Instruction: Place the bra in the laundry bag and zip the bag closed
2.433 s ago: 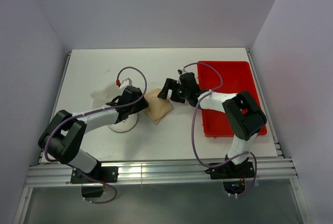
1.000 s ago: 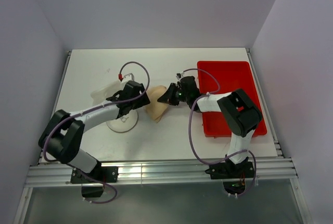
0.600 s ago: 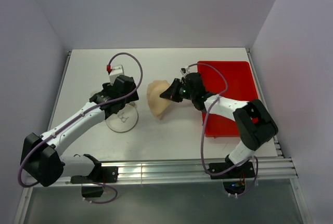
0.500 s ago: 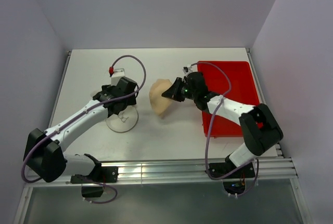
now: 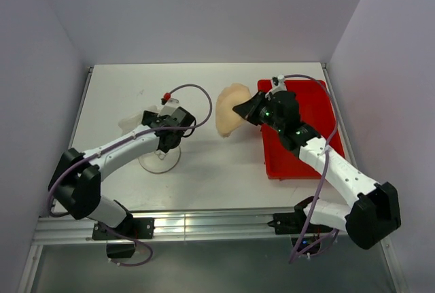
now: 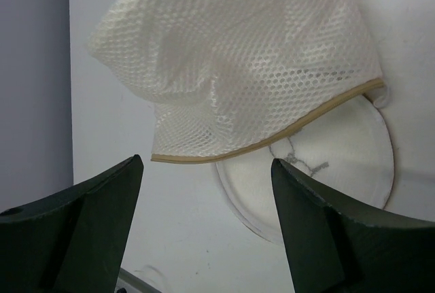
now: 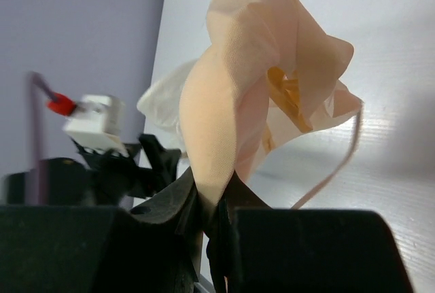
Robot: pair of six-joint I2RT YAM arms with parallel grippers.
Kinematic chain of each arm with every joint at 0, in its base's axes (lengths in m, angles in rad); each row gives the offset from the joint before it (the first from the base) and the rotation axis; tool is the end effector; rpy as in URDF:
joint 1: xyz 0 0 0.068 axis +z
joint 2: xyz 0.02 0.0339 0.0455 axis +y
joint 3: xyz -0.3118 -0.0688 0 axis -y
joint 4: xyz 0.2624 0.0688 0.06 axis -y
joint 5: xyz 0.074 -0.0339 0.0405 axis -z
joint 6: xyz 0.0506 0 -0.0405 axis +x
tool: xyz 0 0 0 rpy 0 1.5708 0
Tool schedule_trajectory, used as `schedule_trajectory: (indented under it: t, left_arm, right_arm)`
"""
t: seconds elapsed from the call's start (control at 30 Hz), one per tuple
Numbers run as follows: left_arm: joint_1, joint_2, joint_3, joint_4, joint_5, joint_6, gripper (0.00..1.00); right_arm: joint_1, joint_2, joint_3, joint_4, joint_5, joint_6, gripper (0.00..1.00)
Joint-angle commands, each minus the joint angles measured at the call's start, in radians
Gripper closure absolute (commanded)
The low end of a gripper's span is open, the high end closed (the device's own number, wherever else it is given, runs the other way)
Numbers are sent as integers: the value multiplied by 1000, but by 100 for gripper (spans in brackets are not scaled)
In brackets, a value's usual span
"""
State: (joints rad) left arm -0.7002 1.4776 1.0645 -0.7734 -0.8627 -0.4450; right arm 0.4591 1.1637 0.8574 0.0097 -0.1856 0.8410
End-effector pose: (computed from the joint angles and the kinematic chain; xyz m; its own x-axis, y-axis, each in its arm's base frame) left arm 0.2507 -0.1610 0.2744 -0.7266 0.2461 -0.6415 -0.1235 0.8717 0.4742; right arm 0.2497 0.1338 0.3417 -0.6172 0.5120 -0.5974 -0.2006 0.6318 0.7487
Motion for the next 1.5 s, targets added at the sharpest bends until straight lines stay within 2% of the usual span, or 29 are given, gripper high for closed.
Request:
schedule_trajectory:
  t: [0.0,0.47,0.6,0.87,0.97,1.1,1.27,1.37,1.47]
  left_arm:
    - [-21,52,22,-4,-45,23,17]
    - [-25,266,52,49,-61,75,17]
    - [-10,361,95,-16,-142,14,22]
    - [7,428,161,-69,-248,-50,31]
    - [8,451,187,-104,-277,-81,41]
    - [11,463,199,-101,-276,-72,64]
    - [18,458,219,-87,-248,-49,83]
    - [22,441,250,-92,-208,-49,100]
    - [27,395,313,-106,-95,-50,100]
  right_arm:
    - [-48,-65,3,-42,28,13,100]
    - [-175,-179,-38,-82,-5,4,100]
    - [-207,-193,-47,-82,-26,-2,100]
    - [-220,-205,-72,-76,-32,-6,100]
    - [-223,-205,-80,-68,-37,-6,100]
    - [-226,-203,-84,-63,-38,-10,100]
    - [-229,-196,-84,-63,-41,-16,100]
    - [-229,-194,-81,-66,-43,-22,100]
    - [-232,-188,-67,-77,-43,-37,100]
